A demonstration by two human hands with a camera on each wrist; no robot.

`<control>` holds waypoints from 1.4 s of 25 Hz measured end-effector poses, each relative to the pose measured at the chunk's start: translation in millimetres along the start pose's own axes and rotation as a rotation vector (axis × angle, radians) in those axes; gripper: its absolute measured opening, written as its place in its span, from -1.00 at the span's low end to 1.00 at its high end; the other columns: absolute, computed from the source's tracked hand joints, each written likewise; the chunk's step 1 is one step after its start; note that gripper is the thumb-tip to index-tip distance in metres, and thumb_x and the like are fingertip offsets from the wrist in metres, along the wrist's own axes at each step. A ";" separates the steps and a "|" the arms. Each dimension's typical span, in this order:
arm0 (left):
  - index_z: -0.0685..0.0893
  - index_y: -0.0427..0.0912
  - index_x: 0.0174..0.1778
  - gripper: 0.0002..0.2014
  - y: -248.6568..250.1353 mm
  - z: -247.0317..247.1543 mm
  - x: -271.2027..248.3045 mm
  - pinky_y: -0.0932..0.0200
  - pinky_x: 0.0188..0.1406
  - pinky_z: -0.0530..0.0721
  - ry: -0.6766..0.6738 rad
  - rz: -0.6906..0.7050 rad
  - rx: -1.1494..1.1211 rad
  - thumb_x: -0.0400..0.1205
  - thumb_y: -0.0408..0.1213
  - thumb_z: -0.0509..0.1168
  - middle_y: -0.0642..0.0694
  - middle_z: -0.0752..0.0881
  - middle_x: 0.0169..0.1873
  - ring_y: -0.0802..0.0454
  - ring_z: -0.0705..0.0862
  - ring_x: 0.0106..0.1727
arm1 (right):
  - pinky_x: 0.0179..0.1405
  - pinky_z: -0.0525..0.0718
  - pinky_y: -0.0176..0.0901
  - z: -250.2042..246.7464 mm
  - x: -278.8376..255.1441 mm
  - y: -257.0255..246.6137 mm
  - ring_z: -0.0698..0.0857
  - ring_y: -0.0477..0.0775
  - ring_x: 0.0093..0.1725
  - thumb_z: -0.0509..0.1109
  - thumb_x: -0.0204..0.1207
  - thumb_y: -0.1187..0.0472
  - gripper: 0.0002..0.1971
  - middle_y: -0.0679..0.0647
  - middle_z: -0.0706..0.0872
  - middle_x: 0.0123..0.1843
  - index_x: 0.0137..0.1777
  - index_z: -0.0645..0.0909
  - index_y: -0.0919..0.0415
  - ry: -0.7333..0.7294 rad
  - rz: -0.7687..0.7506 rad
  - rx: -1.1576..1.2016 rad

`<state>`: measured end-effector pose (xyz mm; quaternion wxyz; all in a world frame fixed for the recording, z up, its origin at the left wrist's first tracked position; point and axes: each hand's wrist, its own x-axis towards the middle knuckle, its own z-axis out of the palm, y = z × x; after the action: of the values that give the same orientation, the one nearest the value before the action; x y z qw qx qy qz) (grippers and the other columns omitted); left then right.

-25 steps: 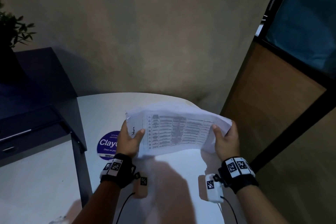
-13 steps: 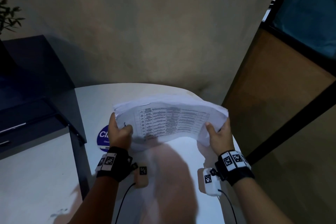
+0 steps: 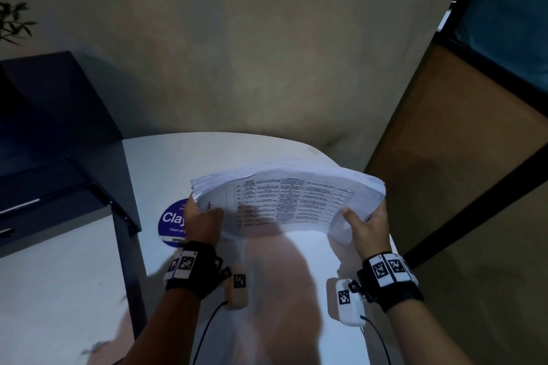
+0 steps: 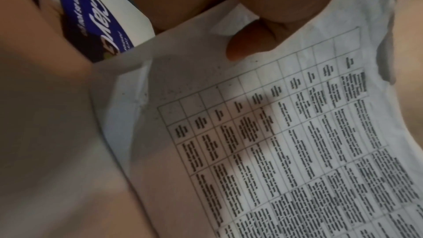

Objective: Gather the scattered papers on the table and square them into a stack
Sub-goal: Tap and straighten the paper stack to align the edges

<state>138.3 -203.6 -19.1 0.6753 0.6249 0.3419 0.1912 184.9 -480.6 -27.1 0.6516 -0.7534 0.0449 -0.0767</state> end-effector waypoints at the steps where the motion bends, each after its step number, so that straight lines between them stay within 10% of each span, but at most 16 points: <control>1: 0.54 -0.18 0.18 -0.55 -0.2 -0.4 -0.8 0.23 -0.37 0.49 -0.004 -0.021 -0.018 0.48 -0.73 0.24 -0.02 0.61 -0.26 -0.10 0.61 -0.16 | 0.38 0.58 0.15 0.3 1.1 1.5 0.62 0.19 0.32 0.51 0.37 0.26 -0.27 0.20 0.65 0.32 0.55 0.35 0.15 0.000 0.003 0.006; 7: 0.53 0.03 0.37 -0.47 -8.8 -15.2 -0.6 0.06 -0.07 0.75 -0.280 0.179 0.150 0.48 -0.11 0.49 0.07 0.73 0.07 0.02 0.73 0.10 | 0.14 0.63 -0.04 -7.8 7.4 -2.8 0.66 -0.03 0.14 0.54 0.46 0.37 -0.39 -0.02 0.66 0.17 0.38 0.34 -0.03 -0.027 -0.002 -0.008; 12: 0.63 -0.07 0.02 -0.86 23.6 0.9 -8.0 -0.01 -0.12 0.69 -0.186 0.549 0.417 0.62 -0.36 0.40 -0.05 0.73 -0.12 -0.15 0.72 -0.05 | 0.37 0.57 0.12 -15.9 23.3 -15.5 0.60 0.25 0.41 0.53 0.49 0.30 -0.36 0.14 0.63 0.40 0.51 0.34 0.06 0.011 0.079 -0.178; 18: 0.73 -0.20 0.01 -0.61 121.6 21.6 -39.4 0.08 -0.21 0.51 -0.343 1.272 0.865 0.30 -0.45 0.21 -0.17 0.78 -0.18 -0.24 0.73 -0.19 | 0.67 0.17 0.24 -22.0 14.0 -108.1 0.24 0.19 0.69 0.62 0.39 0.16 -0.13 0.16 0.34 0.66 0.64 0.24 0.09 -0.111 -0.654 -0.550; 22: 0.71 -0.04 -0.03 -0.72 164.4 32.3 -67.9 -0.02 -0.02 0.45 -0.250 1.483 0.927 0.34 -0.27 0.32 -0.01 0.76 -0.25 -0.15 0.75 -0.19 | 0.14 0.70 -0.18 -21.1 12.1 -136.2 0.75 -0.21 0.18 0.43 0.51 0.45 -0.63 -0.18 0.82 0.12 0.24 0.70 0.07 -0.377 -0.706 -0.418; 24: 0.67 0.03 0.16 -0.64 167.4 25.5 -67.7 -0.16 0.25 0.39 -0.057 1.412 0.890 0.46 -0.01 0.44 -0.02 0.76 0.07 -0.10 0.71 0.12 | -0.06 0.64 -0.45 -25.1 5.1 -139.0 0.75 -0.39 -0.03 0.44 0.54 0.47 -0.67 -0.39 0.82 -0.11 0.07 0.71 -0.02 -0.374 -0.576 -0.276; 26: 0.48 0.04 0.45 -0.27 152.0 10.1 -56.0 -0.14 0.45 0.30 0.065 1.141 0.762 0.39 0.19 0.52 -0.07 0.51 0.47 -0.08 0.48 0.46 | 0.03 0.74 -0.17 -30.2 2.5 -136.9 0.81 -0.16 -0.04 0.49 0.51 0.43 -0.74 -0.21 0.87 -0.13 -0.04 0.74 0.00 -0.331 -0.375 -0.076; 30: 0.43 0.04 0.52 -0.28 100.3 1.7 -57.5 -0.14 0.45 0.54 -0.527 0.451 0.057 0.48 0.18 0.47 0.02 0.63 0.43 0.01 0.61 0.45 | 0.18 0.71 0.41 -27.9 1.6 -122.9 0.76 0.44 0.14 0.53 0.48 0.39 -0.84 0.33 0.82 0.05 0.01 0.75 0.17 -0.283 -0.172 0.111; 35: 0.47 0.06 0.24 -0.72 79.2 19.9 -81.0 0.16 -0.15 0.74 -0.336 0.647 0.179 0.65 -0.01 0.30 0.10 0.71 -0.05 0.13 0.72 -0.06 | 0.07 0.74 -0.05 -5.6 -26.6 -113.1 0.78 -0.03 0.13 0.42 0.60 0.34 -0.67 -0.01 0.79 0.15 0.29 0.56 0.02 -0.212 -0.208 0.122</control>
<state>109.5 -261.7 75.9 0.5693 0.7799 0.0264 0.2589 154.2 -465.0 83.9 0.6856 -0.7170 -0.1071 -0.0661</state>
